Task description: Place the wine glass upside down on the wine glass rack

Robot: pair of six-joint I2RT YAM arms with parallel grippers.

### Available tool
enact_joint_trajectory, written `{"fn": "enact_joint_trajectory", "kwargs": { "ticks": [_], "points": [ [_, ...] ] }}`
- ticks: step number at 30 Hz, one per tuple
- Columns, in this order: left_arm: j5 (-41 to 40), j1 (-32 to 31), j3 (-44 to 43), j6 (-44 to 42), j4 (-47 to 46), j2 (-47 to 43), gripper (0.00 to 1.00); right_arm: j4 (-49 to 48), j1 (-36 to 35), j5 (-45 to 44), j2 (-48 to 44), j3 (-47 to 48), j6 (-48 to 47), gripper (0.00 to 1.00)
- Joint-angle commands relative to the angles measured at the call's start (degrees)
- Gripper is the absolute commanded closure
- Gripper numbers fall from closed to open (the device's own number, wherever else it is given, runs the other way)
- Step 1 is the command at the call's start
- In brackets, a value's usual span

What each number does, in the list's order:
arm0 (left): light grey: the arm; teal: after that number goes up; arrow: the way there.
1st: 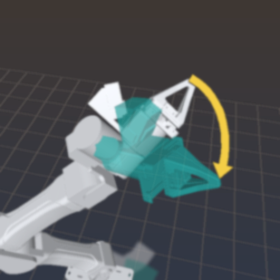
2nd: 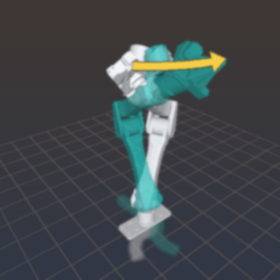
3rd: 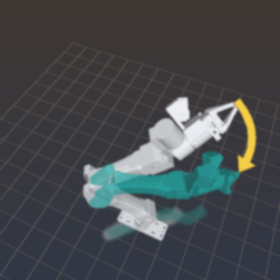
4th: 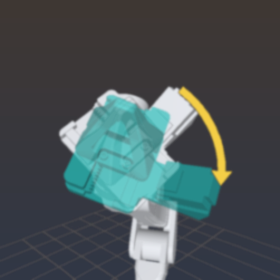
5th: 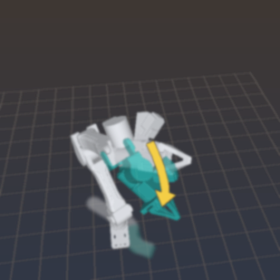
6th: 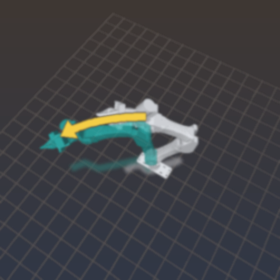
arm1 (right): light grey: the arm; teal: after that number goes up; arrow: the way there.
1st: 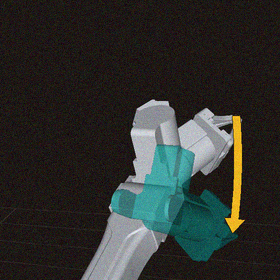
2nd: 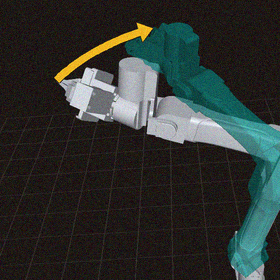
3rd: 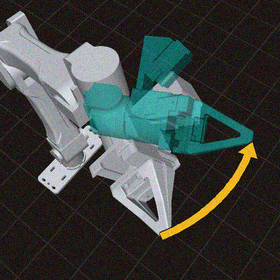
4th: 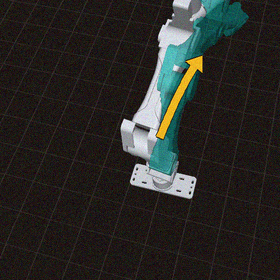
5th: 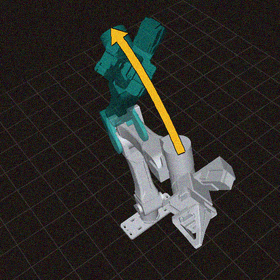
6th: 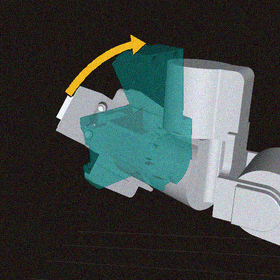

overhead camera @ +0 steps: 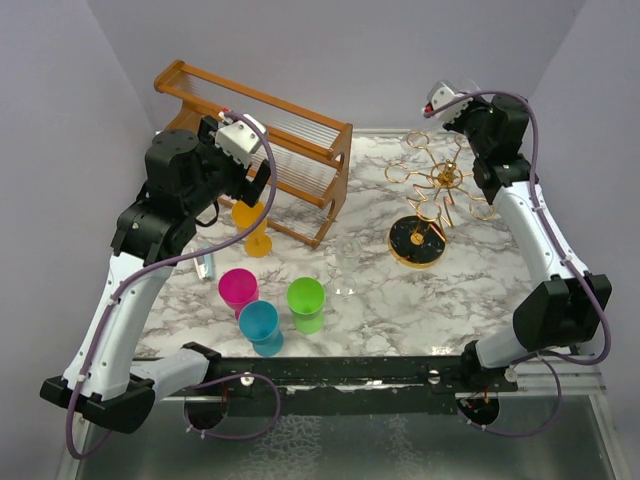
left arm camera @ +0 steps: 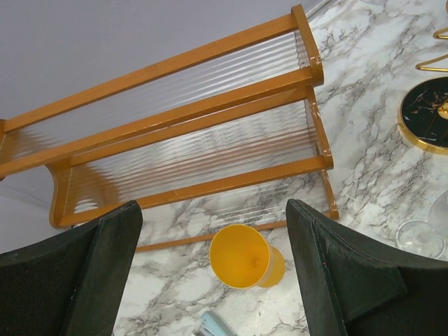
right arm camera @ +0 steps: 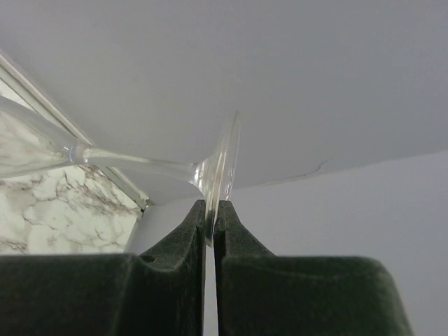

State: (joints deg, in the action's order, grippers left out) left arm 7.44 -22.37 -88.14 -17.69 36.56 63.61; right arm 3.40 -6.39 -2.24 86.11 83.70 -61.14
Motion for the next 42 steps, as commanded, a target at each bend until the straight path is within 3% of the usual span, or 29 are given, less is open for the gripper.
{"fn": "enact_joint_trajectory", "kwargs": {
  "ticks": [1,8,17,42],
  "points": [
    [1.3,-0.1,0.7,-0.8,0.4,-0.7,0.13,-2.6,-0.3,5.0,-1.1,-0.3,-10.6,0.99],
    [0.9,0.0,-0.3,-1.7,0.4,1.1,0.13,9.8,-0.3,11.8,0.5,4.7,-14.3,0.99],
    [0.8,0.0,-2.0,-1.9,0.8,2.2,0.13,24.7,-0.2,16.3,1.2,10.0,-26.1,0.99],
    [-1.5,0.2,-1.5,-4.9,0.3,0.6,0.13,37.7,-0.3,26.2,-0.1,14.6,-36.3,0.99]
  ]
}}
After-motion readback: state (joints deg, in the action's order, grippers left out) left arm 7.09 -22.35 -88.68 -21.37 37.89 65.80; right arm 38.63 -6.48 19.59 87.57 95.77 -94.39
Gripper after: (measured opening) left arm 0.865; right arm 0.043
